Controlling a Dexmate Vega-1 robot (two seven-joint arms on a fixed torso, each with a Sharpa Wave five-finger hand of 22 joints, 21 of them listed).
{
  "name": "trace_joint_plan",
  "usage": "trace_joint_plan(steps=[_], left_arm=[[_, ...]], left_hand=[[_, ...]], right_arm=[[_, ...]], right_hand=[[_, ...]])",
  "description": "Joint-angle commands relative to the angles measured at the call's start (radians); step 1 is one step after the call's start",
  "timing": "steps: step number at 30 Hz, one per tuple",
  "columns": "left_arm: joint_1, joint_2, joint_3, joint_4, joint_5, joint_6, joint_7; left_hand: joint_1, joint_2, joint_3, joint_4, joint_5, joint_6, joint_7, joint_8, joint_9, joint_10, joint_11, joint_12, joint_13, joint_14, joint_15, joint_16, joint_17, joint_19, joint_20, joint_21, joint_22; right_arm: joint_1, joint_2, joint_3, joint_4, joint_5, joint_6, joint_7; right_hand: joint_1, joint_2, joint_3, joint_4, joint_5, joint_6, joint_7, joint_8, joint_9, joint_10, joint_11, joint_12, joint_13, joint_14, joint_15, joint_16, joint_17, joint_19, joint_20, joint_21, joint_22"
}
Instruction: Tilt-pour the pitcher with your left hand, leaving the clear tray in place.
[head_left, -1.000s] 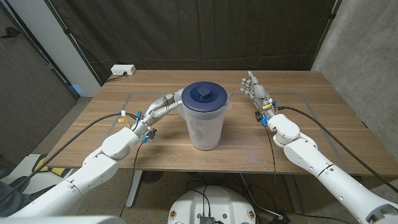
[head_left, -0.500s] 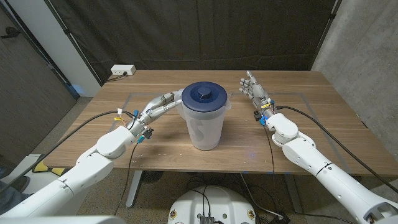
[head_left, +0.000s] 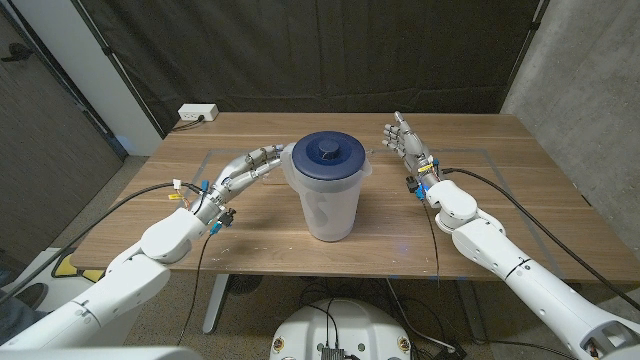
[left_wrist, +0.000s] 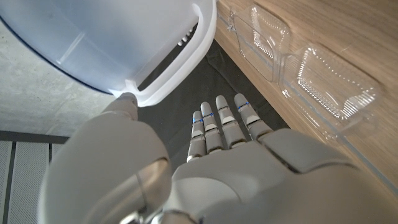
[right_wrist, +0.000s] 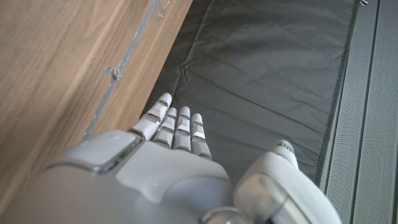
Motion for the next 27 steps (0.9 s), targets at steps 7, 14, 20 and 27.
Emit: trace_joint_plan(steps=[7, 14, 20, 27], left_arm=[[-0.043, -0.082, -0.054, 0.052, -0.034, -0.013, 0.056], [-0.104, -0.129, -0.042, 0.083, -0.058, 0.012, 0.072], [-0.179, -0.172, -0.005, 0.135, -0.093, 0.042, 0.055], [-0.24, -0.208, 0.026, 0.159, -0.069, 0.099, 0.115]], left_hand=[[-0.003, -0.001, -0.014, -0.001, 0.006, 0.04, 0.006, 0.02, -0.008, 0.033, 0.017, 0.015, -0.011, 0.027, 0.008, 0.009, -0.017, 0.031, -0.044, -0.004, 0.0], [-0.005, -0.001, -0.018, -0.001, 0.006, 0.055, 0.003, 0.026, -0.011, 0.044, 0.02, 0.017, -0.02, 0.039, 0.004, 0.011, -0.027, 0.049, -0.049, -0.003, -0.001], [-0.009, -0.001, -0.022, 0.0, 0.006, 0.053, -0.004, 0.023, -0.014, 0.047, 0.022, 0.014, -0.031, 0.039, -0.002, 0.009, -0.038, 0.06, -0.045, -0.003, -0.002], [-0.04, 0.01, -0.033, 0.017, 0.006, 0.045, -0.008, 0.019, -0.018, 0.039, 0.022, 0.006, -0.046, 0.015, -0.006, -0.001, -0.049, 0.065, -0.046, -0.008, -0.001]], right_arm=[[0.008, -0.023, 0.032, 0.029, 0.021, 0.027, 0.026], [0.022, -0.046, 0.056, 0.065, 0.052, 0.044, 0.076], [0.017, -0.059, 0.085, 0.091, 0.092, 0.068, 0.109], [0.015, -0.084, 0.108, 0.093, 0.127, 0.045, 0.126]], right_hand=[[0.009, 0.008, -0.004, -0.002, -0.001, 0.005, 0.004, 0.001, 0.005, 0.017, -0.004, 0.005, 0.004, 0.024, -0.011, 0.004, 0.005, 0.034, -0.022, 0.009, 0.003], [0.01, 0.008, -0.004, -0.003, -0.001, 0.005, 0.005, 0.001, 0.005, 0.017, -0.003, 0.004, 0.004, 0.024, -0.01, 0.003, 0.005, 0.033, -0.021, 0.008, 0.003], [0.01, 0.008, -0.005, -0.002, -0.001, 0.013, 0.003, 0.004, 0.005, 0.021, -0.003, 0.005, 0.004, 0.026, -0.012, 0.003, 0.005, 0.032, -0.02, 0.007, 0.003], [0.009, 0.008, -0.007, -0.002, -0.001, 0.019, 0.002, 0.005, 0.005, 0.025, -0.003, 0.007, 0.004, 0.028, -0.013, 0.004, 0.005, 0.033, -0.02, 0.007, 0.003]])
